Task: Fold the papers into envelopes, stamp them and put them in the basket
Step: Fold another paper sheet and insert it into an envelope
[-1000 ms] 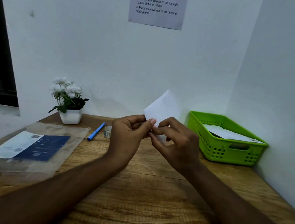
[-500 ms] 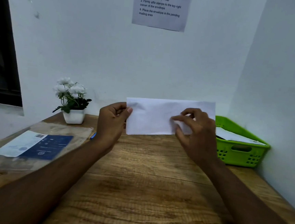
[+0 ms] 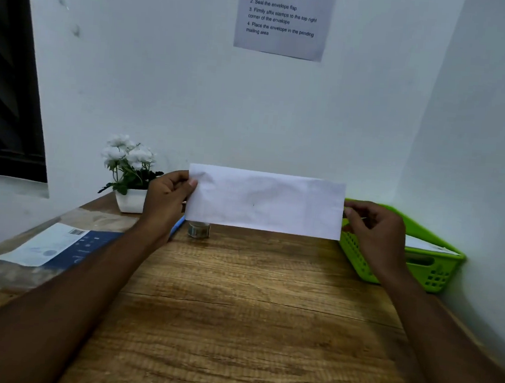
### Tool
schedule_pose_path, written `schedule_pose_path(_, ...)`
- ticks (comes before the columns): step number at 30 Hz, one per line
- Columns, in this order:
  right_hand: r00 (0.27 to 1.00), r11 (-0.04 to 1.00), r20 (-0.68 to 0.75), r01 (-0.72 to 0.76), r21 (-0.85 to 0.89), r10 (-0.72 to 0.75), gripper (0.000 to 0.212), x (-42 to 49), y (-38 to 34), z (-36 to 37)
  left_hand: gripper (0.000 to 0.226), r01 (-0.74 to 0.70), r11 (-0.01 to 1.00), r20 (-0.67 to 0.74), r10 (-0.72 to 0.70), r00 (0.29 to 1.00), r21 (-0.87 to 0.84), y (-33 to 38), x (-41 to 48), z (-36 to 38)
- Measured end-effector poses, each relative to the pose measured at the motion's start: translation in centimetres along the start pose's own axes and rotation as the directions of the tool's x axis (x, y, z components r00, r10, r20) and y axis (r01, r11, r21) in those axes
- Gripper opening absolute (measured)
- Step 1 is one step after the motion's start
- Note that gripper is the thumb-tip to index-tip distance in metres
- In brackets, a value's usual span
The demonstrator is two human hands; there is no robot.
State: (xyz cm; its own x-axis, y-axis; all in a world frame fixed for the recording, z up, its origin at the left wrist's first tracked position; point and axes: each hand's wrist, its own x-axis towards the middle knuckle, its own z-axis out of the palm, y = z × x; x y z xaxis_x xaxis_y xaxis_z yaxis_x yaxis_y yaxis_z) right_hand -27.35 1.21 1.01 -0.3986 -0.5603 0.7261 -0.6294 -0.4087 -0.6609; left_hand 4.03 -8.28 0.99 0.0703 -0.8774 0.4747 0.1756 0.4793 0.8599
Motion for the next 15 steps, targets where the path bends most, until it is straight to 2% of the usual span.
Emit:
schedule_pose_path(4, 0.995, 0.980, 0.041, -0.094, 0.176, 0.088, 0.011, -0.3, -0.7, 0.2, 0.021, 0.023, 1.000, -0.023, -0.024, 0.999, -0.018, 0.0, 0.1, -0.1)
schedule_pose_path(8, 0.975, 0.948, 0.070, -0.222, 0.228, 0.211, 0.016, -0.2, -0.7, 0.3, 0.014, 0.089, 0.996, 0.010, -0.089, 0.996, 0.002, 0.2, 0.2, -0.4)
schedule_pose_path(12, 0.904, 0.864, 0.282, -0.401, 0.303, 0.321, 0.033, -0.2, -0.7, -0.1, 0.008, 0.223, 0.955, 0.114, -0.248, 0.962, 0.193, 0.1, 1.3, -2.3)
schedule_pose_path(15, 0.844, 0.858, 0.426, -0.454, 0.241, 0.327, 0.041, -0.3, -0.6, -0.3, 0.015, 0.310, 0.893, 0.184, -0.382, 0.906, 0.325, -0.2, 2.1, -4.1)
